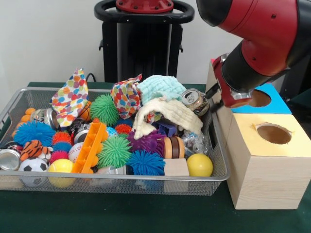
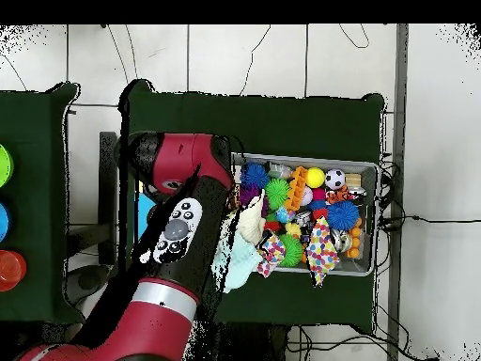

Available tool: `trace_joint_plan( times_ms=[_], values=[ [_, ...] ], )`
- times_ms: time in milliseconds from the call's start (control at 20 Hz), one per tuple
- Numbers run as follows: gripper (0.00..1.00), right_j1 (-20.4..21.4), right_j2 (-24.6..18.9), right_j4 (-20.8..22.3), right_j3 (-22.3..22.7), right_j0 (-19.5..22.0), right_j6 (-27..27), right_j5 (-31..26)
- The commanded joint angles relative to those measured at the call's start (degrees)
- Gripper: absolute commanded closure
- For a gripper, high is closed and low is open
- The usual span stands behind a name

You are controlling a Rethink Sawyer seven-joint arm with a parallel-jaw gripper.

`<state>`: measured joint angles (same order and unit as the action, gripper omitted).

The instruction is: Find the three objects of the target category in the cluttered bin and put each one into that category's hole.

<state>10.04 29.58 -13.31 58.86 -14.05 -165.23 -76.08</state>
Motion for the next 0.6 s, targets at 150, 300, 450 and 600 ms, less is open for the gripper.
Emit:
trace_joint_plan(
  times_ms=[150,300,450,600],
  values=[
    [0.00,-1.3,-4.7,2.3,6.3,0.2,-2.9,7.7],
    [0.00,-1.5,-4.8,1.9,6.4,0.2,-3.5,7.8],
    [0.00,-2.4,-4.6,1.7,5.9,0.1,-4.6,8.0],
    [0.00,-2.9,-4.8,1.6,5.8,0.1,-4.7,7.3]
  ],
)
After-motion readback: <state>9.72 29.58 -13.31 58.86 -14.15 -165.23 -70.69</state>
